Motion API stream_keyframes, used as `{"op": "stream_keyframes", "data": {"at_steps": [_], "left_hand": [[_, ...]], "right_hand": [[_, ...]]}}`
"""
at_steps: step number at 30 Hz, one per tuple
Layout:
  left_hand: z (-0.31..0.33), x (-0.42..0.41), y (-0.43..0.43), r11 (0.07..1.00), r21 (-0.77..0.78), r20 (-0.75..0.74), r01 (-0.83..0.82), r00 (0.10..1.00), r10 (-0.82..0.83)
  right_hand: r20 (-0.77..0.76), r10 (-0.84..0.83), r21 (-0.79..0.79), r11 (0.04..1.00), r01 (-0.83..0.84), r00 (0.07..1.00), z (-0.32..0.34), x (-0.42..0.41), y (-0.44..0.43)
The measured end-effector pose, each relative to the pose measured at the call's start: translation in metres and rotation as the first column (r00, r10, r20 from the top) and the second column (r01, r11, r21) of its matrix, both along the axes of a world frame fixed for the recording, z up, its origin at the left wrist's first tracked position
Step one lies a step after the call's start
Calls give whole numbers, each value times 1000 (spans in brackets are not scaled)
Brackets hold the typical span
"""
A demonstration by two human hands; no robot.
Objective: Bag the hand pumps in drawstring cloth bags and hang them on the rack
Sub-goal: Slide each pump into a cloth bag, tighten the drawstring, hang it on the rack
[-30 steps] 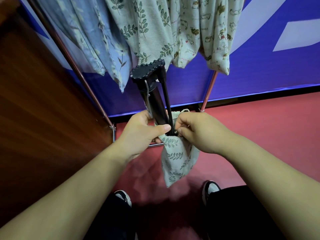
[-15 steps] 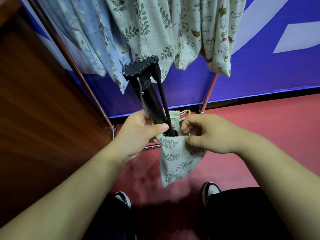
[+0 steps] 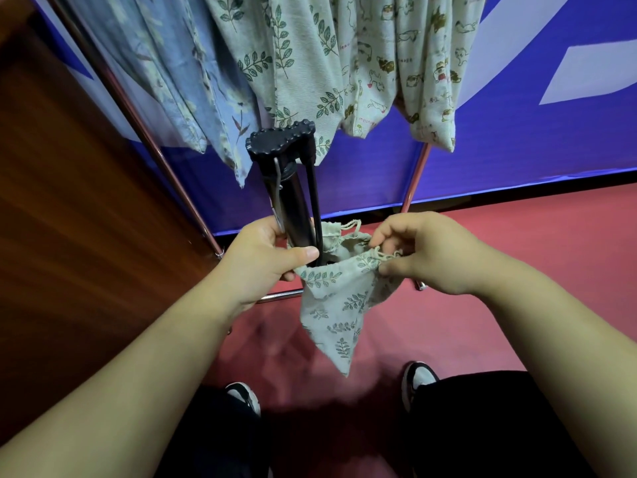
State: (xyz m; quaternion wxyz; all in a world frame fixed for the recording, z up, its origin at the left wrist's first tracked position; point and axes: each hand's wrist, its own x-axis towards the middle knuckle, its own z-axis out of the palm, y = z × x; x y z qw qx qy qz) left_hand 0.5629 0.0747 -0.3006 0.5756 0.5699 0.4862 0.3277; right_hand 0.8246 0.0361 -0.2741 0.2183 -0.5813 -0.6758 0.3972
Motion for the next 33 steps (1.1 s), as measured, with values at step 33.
{"op": "stream_keyframes", "data": {"at_steps": [33], "left_hand": [[-3,3,2,987,-54,47,149,988,-147]], "right_hand": [[-135,-160,194,964,184,978,5,-23,3]]}}
